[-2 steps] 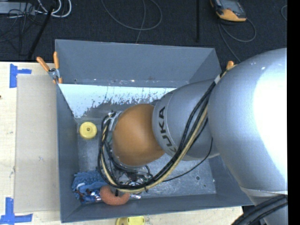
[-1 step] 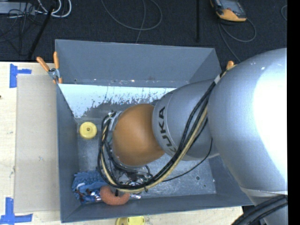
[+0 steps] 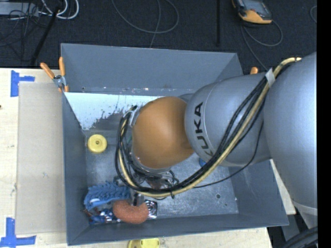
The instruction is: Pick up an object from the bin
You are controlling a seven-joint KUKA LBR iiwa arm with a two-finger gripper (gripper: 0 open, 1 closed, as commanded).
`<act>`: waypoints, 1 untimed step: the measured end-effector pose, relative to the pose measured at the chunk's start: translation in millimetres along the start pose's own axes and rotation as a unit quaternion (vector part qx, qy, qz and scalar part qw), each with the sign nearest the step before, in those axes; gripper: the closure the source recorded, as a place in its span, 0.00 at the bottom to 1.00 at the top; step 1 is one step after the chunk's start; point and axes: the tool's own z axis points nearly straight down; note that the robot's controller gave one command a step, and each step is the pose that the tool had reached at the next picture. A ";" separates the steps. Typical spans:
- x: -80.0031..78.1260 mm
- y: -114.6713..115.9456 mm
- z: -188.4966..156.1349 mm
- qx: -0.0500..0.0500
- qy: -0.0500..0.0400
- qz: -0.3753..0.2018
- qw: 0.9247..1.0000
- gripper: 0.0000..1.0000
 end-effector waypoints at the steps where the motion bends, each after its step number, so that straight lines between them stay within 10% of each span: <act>1: -4.1 -0.7 -61.2 0.000 0.000 0.004 1.000 1.00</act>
Offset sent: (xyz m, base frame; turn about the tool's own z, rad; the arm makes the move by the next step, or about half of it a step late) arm -0.0010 0.0107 0.1206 -0.0406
